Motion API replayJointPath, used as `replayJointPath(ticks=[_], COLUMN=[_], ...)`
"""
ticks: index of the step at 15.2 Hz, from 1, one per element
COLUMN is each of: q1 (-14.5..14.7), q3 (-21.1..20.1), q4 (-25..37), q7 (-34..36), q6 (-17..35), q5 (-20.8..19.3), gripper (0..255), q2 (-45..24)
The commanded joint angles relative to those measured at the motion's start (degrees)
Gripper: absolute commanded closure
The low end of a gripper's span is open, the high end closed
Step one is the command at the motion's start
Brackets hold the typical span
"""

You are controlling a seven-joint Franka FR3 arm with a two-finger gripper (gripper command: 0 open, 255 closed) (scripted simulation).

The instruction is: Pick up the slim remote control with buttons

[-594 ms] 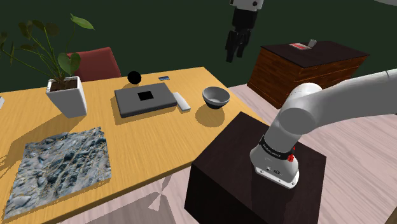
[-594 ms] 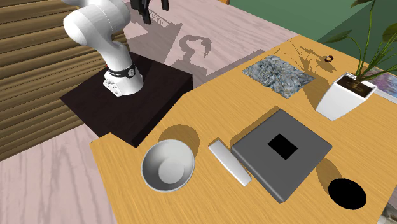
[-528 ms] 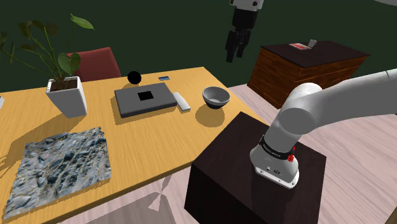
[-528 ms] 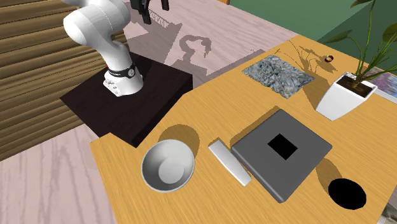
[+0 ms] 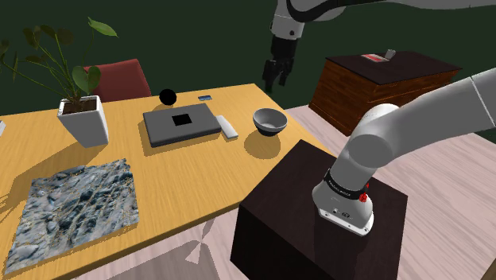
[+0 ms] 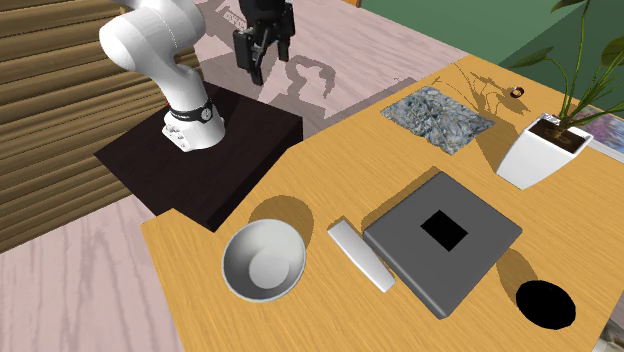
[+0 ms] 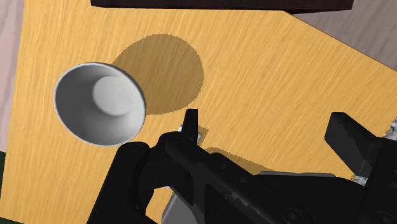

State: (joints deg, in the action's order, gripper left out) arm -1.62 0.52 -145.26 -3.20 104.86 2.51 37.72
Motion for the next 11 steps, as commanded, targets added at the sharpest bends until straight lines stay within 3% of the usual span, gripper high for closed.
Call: replayJointPath(ticks=[1,11], q1=[-0.14,-1.36], q3=[-0.20,0.09], q4=[-1.23,0.18], q7=[0.46,1.65], q6=[4.82,25.32], q5=[0.04,-0.31], gripper=[0,0], q2=[-3.28,-24.44])
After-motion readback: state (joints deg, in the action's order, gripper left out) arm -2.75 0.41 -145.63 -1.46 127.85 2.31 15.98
